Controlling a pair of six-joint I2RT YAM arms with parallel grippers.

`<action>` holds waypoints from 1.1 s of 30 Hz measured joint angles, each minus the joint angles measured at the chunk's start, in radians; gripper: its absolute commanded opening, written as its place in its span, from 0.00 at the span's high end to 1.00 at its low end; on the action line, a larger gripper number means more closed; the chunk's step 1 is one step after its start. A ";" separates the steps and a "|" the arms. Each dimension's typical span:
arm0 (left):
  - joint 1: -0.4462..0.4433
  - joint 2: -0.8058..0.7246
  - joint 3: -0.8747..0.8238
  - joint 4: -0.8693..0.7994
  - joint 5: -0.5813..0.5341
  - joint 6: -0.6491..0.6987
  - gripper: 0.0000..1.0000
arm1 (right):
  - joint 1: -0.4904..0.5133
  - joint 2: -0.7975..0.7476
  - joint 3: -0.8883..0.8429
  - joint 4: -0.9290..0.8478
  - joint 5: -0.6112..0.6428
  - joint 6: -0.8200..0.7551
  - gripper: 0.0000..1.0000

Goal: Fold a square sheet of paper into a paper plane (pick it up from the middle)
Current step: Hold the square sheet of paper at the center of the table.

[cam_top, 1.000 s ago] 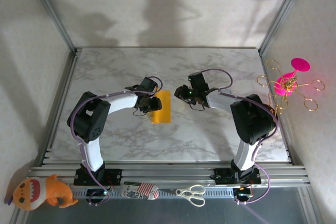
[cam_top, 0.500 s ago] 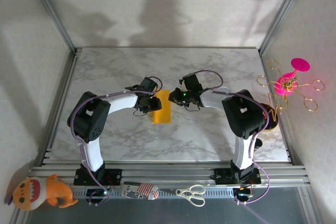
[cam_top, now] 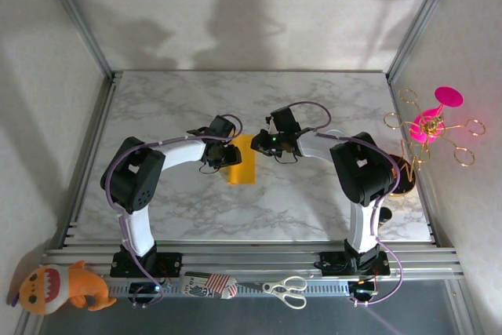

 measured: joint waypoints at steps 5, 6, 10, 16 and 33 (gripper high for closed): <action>-0.001 0.002 0.000 0.000 0.000 0.003 0.55 | 0.007 0.029 0.014 -0.015 -0.020 -0.007 0.86; -0.001 0.002 0.000 0.000 0.000 0.004 0.55 | 0.010 0.034 0.017 -0.021 -0.023 -0.010 0.86; -0.001 0.002 0.000 0.000 0.000 0.011 0.55 | 0.017 0.048 0.028 -0.033 -0.026 -0.021 0.86; -0.001 0.004 0.000 0.000 0.000 0.022 0.55 | 0.018 0.073 0.049 -0.059 -0.026 -0.028 0.86; -0.002 0.009 0.007 -0.008 0.000 0.034 0.54 | 0.019 0.098 0.087 -0.150 -0.007 -0.076 0.88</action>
